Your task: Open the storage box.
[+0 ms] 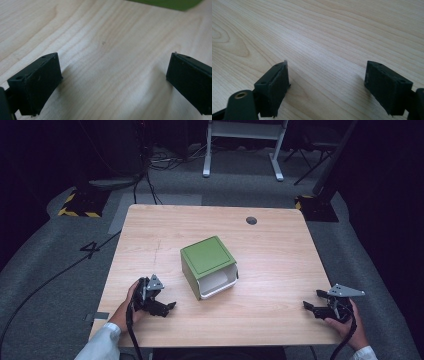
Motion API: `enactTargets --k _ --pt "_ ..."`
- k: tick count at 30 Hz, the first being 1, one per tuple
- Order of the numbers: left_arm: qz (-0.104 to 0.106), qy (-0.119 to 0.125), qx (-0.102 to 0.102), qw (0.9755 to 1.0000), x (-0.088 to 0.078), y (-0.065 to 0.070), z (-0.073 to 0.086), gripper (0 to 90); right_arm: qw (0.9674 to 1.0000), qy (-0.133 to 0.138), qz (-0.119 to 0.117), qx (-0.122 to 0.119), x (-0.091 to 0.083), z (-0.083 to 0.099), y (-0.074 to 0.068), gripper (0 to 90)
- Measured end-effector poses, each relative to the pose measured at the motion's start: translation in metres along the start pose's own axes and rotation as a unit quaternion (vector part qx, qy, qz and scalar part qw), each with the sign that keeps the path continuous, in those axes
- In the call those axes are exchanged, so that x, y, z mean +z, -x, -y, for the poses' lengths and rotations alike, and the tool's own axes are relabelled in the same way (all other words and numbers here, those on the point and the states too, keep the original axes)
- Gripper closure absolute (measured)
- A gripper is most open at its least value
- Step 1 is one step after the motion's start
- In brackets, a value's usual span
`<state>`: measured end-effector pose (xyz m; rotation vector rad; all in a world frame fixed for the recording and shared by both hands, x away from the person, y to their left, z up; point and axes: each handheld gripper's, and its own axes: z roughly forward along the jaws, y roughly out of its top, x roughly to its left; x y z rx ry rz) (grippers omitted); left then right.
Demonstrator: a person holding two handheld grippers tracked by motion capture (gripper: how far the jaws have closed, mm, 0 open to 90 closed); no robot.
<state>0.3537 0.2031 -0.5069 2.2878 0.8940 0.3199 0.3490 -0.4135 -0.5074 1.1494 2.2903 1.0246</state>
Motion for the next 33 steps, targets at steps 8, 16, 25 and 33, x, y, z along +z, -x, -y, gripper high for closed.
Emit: enactTargets --k 8,16,25,33 --pt "0.008 0.008 0.009 0.9999 -0.001 -0.002 0.003 0.2 0.9999 -0.001 -0.009 -0.008 0.003 -0.003 -0.001 19.0" --pt "0.006 0.009 0.007 0.9999 -0.001 -0.001 0.003 0.2 0.9985 -0.047 -0.018 -0.019 0.008 -0.019 -0.003 24.1" --pt "0.005 0.008 0.007 0.9999 -0.001 -0.001 0.003 0.2 0.9936 -0.005 -0.089 -0.070 0.015 -0.051 -0.024 23.0" --pt "0.005 0.009 0.008 0.9999 -0.001 -0.001 0.003 0.2 0.9835 0.021 -0.130 -0.124 0.022 -0.089 -0.059 27.9"
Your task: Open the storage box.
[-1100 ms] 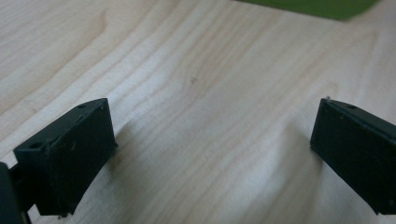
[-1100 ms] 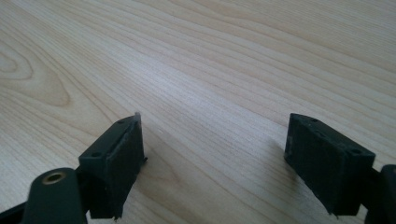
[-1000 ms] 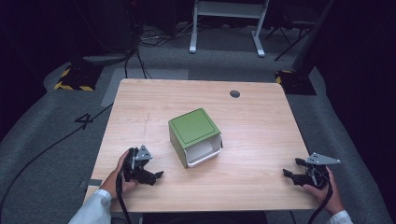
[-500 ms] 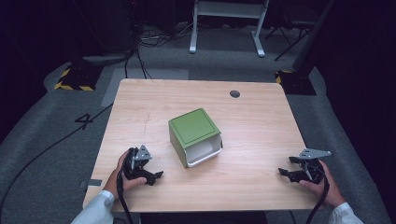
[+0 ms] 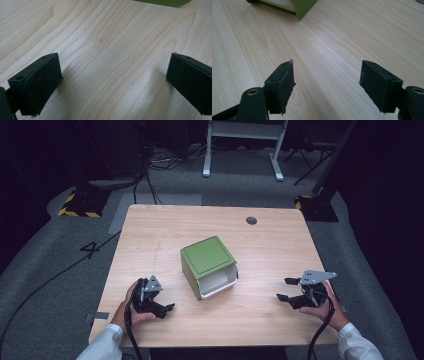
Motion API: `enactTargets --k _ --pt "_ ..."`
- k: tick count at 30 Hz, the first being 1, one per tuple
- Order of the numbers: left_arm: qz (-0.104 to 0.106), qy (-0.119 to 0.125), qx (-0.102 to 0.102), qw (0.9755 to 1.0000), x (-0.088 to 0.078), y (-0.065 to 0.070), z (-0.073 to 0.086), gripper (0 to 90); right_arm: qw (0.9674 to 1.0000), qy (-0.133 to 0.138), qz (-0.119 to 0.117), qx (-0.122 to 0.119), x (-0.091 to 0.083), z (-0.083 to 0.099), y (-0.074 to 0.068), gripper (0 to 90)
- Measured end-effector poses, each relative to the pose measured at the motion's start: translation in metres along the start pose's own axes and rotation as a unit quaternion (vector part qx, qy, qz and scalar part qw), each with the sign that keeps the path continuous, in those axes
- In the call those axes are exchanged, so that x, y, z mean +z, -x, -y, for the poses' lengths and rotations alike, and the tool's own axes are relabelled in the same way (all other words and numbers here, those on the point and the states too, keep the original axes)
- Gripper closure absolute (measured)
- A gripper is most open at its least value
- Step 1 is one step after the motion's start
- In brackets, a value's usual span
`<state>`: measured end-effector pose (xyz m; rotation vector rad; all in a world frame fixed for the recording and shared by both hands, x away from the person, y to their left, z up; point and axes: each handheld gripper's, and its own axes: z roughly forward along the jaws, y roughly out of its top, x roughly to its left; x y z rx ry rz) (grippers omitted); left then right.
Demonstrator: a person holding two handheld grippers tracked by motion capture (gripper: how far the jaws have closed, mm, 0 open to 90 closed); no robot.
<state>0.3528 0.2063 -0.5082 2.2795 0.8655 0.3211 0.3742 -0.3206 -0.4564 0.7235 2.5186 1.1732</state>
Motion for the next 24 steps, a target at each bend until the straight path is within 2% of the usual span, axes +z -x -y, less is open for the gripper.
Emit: enactTargets --k 4,11,18,24 --pt "0.000 0.000 0.000 1.0000 0.000 0.000 0.000 0.2 0.9998 0.013 -0.011 -0.011 0.006 -0.014 -0.006 28.7" --pt "0.000 0.000 0.000 1.0000 0.000 0.000 0.000 0.2 0.9988 0.013 -0.026 -0.038 0.018 -0.032 -0.019 31.3" --pt "0.000 0.000 0.000 1.0000 0.000 0.000 0.000 0.2 0.9978 0.013 -0.043 -0.050 0.028 -0.044 -0.028 37.1" --pt "0.000 0.000 0.000 1.0000 0.000 0.000 0.000 0.2 0.9951 0.017 -0.065 -0.073 0.040 -0.062 -0.043 38.5"
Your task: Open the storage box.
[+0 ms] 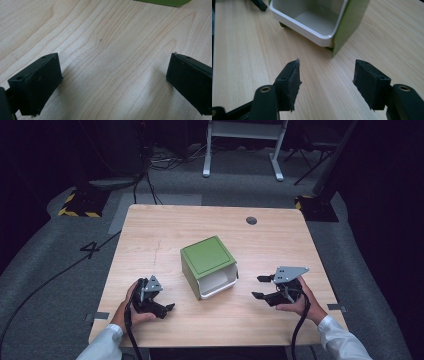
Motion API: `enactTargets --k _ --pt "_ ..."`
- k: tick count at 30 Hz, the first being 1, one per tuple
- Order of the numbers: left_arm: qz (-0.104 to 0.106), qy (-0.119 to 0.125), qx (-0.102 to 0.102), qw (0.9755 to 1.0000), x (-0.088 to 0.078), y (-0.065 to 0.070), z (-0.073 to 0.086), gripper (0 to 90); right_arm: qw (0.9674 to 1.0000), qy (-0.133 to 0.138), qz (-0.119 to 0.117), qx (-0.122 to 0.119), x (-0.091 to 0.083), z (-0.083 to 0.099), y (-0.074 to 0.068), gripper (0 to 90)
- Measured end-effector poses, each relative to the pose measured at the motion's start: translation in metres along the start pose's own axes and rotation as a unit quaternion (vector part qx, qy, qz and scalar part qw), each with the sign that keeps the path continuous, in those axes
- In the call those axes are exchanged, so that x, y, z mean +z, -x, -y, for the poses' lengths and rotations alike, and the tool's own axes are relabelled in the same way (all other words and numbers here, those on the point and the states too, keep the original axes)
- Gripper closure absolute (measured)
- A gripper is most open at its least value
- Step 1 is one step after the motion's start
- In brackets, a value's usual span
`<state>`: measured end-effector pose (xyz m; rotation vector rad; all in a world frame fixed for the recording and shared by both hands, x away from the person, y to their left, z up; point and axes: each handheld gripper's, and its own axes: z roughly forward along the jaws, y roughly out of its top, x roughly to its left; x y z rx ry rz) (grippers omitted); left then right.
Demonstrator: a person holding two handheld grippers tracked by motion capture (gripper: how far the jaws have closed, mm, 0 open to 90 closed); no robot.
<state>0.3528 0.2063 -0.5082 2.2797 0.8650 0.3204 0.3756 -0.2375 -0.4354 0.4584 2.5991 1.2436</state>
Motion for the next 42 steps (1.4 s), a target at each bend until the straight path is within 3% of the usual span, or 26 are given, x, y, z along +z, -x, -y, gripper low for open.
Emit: enactTargets --k 27,42 --pt "0.001 0.000 -0.001 1.0000 0.000 0.000 0.000 0.2 0.9976 -0.003 -0.040 -0.056 0.054 -0.046 -0.029 38.8" --pt "0.002 0.000 -0.001 1.0000 0.000 0.000 0.000 0.2 0.9962 -0.010 -0.061 -0.061 0.094 -0.063 -0.036 39.4"
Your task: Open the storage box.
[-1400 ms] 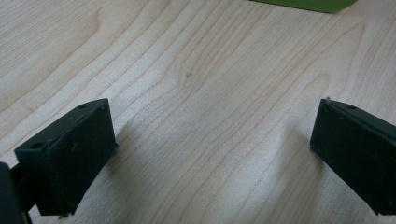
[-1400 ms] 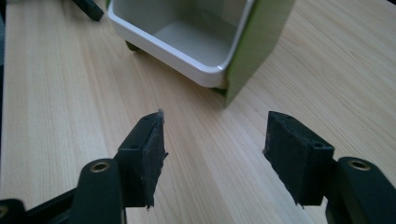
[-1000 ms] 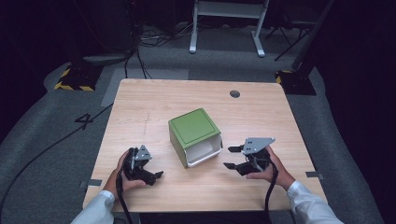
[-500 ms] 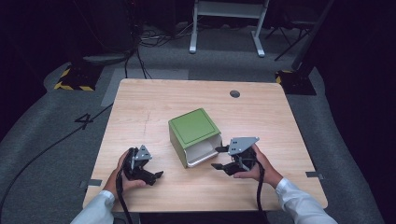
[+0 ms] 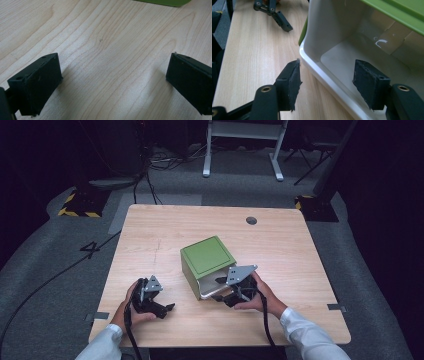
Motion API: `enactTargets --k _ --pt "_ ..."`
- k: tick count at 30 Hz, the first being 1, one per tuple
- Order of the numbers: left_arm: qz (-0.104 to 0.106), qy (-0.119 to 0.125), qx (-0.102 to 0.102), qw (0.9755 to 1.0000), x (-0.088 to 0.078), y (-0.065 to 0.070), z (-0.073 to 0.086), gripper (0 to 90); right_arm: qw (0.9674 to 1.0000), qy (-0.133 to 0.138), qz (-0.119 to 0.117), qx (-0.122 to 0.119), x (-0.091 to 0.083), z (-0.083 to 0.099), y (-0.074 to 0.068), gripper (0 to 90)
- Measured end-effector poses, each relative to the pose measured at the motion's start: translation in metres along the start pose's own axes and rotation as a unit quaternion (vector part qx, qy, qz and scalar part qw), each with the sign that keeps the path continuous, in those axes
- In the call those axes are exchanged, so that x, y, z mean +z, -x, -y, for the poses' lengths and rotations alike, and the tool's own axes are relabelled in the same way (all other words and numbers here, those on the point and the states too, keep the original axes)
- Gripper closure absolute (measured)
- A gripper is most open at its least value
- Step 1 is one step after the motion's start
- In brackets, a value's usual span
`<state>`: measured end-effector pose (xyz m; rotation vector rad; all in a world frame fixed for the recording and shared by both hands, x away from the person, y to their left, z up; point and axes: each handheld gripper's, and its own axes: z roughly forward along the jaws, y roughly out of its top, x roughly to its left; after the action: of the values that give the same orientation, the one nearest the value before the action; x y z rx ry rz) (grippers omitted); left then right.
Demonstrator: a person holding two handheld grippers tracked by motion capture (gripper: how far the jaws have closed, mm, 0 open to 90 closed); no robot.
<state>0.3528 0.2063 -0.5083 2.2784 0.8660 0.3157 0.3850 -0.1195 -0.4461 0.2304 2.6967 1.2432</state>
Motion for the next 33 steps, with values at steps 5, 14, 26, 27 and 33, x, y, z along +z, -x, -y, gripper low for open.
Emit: enactTargets --k 5,14,26,27,33 --pt "0.000 0.000 0.000 1.0000 0.000 0.000 0.000 0.2 1.0000 -0.004 -0.004 0.006 0.011 0.002 0.003 39.9" --pt "0.000 0.000 0.000 1.0000 0.000 0.000 0.000 0.2 0.9993 -0.024 -0.026 0.010 0.020 0.009 0.003 45.5" --pt "-0.001 0.000 0.001 1.0000 0.000 0.000 0.000 0.2 0.9986 -0.033 -0.041 0.006 0.010 0.021 -0.002 47.9" --pt "0.000 0.000 0.000 1.0000 0.000 0.000 0.000 0.2 0.9984 -0.036 -0.044 0.004 0.008 0.023 -0.003 48.1" --pt "-0.001 0.000 0.001 1.0000 0.000 0.000 0.000 0.2 0.9975 -0.044 -0.055 -0.007 0.000 0.030 -0.009 49.5"
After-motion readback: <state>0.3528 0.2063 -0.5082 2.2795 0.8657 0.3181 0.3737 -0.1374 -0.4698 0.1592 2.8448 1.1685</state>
